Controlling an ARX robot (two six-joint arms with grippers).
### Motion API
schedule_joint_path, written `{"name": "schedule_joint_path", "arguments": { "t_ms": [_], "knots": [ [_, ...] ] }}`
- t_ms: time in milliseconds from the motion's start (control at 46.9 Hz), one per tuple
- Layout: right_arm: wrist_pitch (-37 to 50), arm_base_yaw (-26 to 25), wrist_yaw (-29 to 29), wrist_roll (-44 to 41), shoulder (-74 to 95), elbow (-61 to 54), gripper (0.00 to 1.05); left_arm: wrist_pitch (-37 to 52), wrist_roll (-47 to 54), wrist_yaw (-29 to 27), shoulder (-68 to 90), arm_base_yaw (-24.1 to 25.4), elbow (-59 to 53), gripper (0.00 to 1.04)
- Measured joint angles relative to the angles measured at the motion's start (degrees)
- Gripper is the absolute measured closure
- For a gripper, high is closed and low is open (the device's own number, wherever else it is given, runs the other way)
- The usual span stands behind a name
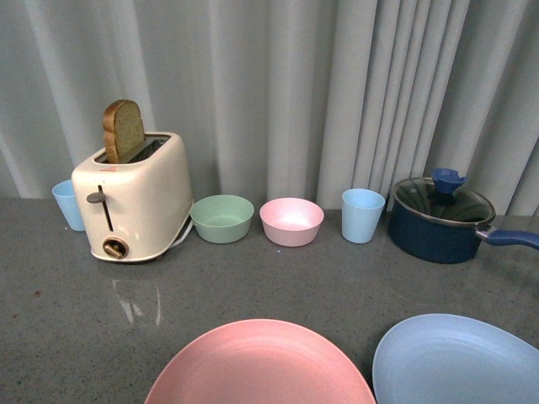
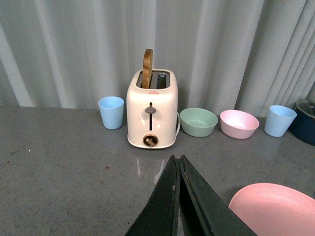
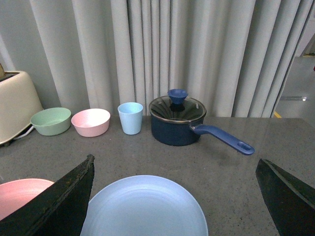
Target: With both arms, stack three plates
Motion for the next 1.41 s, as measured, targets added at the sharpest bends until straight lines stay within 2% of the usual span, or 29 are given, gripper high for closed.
{"name": "schedule_joint_path", "arguments": {
  "t_ms": [85, 447, 746, 788, 831, 937, 980, 1023, 1065, 1129, 1193, 1257, 1406],
  "knots": [
    [0.0, 0.0, 0.0, 0.0, 0.0, 0.0, 0.07, -5.97, 0.0, 0.04, -5.2, 0.0, 0.0, 1.01],
    [0.0, 0.0, 0.0, 0.0, 0.0, 0.0, 0.07, -6.43, -0.04, 0.04, -6.78, 0.0, 0.0, 1.0],
    [-0.09, -0.04, -0.2, 0.07, 0.09, 0.02, 0.07, -6.43, 0.0, 0.04, -6.8, 0.0, 0.0, 0.55],
    [-5.49, -1.62, -4.57, 4.39, 2.47, 2.1, 0.07, -6.43, 0.0, 0.02, -6.78, 0.0, 0.0, 0.47],
    [-12.2, -5.22, -11.21, 10.32, 8.81, 5.75, 0.07, -6.43, 0.0, 0.02, -6.78, 0.0, 0.0, 0.4],
    [-11.58, -15.45, -22.05, 15.45, 23.12, 11.28, 0.07, -6.43, 0.0, 0.04, -6.88, 0.0, 0.0, 0.24],
    [-8.2, -20.52, -25.77, 13.31, 29.14, 13.38, 0.07, -6.43, 0.0, 0.04, -6.86, 0.0, 0.0, 0.17],
    [-4.52, -27.34, -28.33, 7.52, 37.81, 17.16, 0.07, -6.43, 0.02, 0.04, -6.84, 0.0, 0.0, 0.07],
    [-2.97, -33.81, -28.83, -0.48, 47.25, 21.9, 0.07, -6.43, 0.09, 0.04, -6.88, 0.0, 0.0, 0.07],
    [-2.73, -38.58, -28.65, -7.28, 57.83, 26.43, 0.07, -6.43, 0.07, 0.04, -6.88, 0.0, 0.0, 0.07],
    [0.81, -39.41, -25.86, -12.39, 69.05, 28.24, 0.07, -6.43, 0.07, 0.04, -6.88, 0.0, 0.0, 0.07],
    [3.21, -38.47, -25.73, -14.36, 74.36, 28.28, 0.07, -6.43, 0.09, 0.09, -6.88, 0.0, 0.0, 0.07],
    [12.72, -32.2, -24.24, -15.85, 87.52, 28.3, 0.07, -6.43, 0.09, 0.02, -6.88, 0.0, 0.0, 0.07]
  ]
}}
